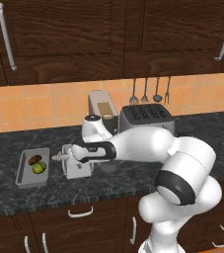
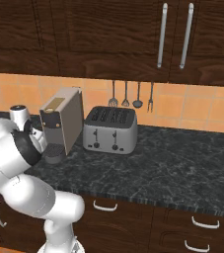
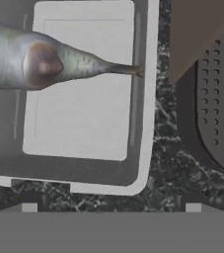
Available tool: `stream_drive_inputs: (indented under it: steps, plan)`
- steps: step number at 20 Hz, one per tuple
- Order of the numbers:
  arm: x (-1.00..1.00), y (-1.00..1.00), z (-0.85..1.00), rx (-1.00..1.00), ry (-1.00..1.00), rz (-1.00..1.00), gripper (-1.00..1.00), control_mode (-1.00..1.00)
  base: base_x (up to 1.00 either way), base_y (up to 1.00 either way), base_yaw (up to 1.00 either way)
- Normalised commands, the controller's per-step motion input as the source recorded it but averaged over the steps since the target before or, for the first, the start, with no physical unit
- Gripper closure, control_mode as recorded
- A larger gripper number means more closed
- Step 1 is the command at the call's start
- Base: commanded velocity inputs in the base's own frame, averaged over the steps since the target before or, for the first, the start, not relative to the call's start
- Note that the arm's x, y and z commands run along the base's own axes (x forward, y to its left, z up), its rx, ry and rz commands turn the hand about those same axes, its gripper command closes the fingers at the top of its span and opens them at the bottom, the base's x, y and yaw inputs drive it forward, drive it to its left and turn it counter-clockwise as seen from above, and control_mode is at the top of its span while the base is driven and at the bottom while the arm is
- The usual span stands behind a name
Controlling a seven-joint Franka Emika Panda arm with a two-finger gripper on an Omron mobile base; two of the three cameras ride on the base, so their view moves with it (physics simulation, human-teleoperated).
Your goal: Take the meat container that has the fish and place it on the second highest rack of the freezer. Then take the vegetable container that has the mushroom and lime and place it on the highest rack of the freezer.
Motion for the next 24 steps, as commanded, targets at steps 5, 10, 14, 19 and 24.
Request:
stream_drive_inputs:
  steps: [5, 10, 14, 19, 24]
  plan:
    - [0.21, 0.00, 0.00, 0.00, -0.08, -0.06, -1.00, -1.00, 0.00, 0.00, 0.00]
    - [0.34, 0.00, -0.18, 0.00, -0.04, -0.06, -1.00, -1.00, 0.00, 0.00, 0.00]
    - [0.00, 0.00, -0.53, 0.00, 0.00, -0.04, -1.00, -1.00, 0.00, 0.00, 0.00]
    - [0.00, 0.00, -0.48, 0.00, 0.00, -0.02, -1.00, -1.00, 0.00, 0.00, 0.00]
    - [-0.10, 0.00, -0.10, 0.00, 0.00, -0.02, -1.00, -1.00, 0.00, 0.00, 0.00]
